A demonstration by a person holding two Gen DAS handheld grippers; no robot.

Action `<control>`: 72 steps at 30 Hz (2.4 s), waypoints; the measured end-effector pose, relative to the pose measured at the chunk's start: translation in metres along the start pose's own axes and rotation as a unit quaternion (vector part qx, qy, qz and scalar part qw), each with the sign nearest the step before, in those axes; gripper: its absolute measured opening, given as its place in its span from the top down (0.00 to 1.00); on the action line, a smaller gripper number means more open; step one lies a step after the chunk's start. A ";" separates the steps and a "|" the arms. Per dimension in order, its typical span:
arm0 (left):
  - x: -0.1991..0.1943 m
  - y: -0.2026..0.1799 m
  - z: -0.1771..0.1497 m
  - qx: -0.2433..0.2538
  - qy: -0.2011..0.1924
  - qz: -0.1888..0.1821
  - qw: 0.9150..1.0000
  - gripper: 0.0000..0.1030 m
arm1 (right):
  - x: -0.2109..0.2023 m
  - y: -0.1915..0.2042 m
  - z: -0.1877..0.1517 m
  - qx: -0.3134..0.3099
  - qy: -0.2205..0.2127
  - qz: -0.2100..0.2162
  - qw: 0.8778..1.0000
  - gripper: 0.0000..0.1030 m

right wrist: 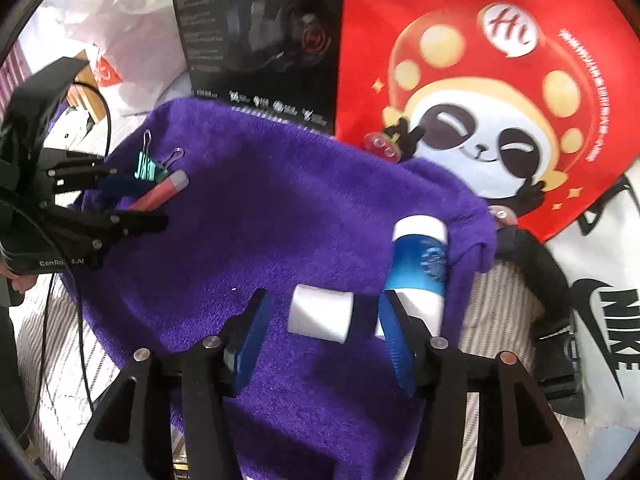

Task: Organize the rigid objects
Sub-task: 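Lower the marker beside the clip with the left tool while the right tool sets the cylinder beside the bottle, then grasp the black Grand Reserve box with the right tool while the left tool moves to the clear disc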

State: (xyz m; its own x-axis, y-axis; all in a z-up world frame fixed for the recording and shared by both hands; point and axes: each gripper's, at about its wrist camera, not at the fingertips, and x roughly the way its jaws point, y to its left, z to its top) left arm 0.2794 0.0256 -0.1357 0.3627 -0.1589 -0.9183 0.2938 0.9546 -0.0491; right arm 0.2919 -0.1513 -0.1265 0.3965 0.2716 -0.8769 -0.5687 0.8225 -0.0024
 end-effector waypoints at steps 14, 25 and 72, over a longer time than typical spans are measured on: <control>-0.056 -0.009 0.006 0.019 -0.049 -0.018 0.998 0.66 | -0.072 -0.017 -0.022 0.055 -0.059 -0.024 0.996 0.46; -0.088 -0.033 0.002 0.047 -0.074 -0.022 0.996 0.63 | -0.096 0.036 -0.120 0.054 -0.044 0.015 0.997 0.46; -0.088 -0.103 -0.178 0.013 -0.026 -0.072 0.997 0.56 | -0.067 0.047 -0.189 0.076 -0.026 -0.025 0.996 0.77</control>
State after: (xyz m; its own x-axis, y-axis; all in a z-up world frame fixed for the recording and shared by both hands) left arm 0.0601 -0.0141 -0.1193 0.3597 -0.3073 -0.8810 0.3694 0.9140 -0.1680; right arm 0.1021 -0.2254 -0.1591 0.4598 0.2508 -0.8519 -0.4327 0.9010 0.0317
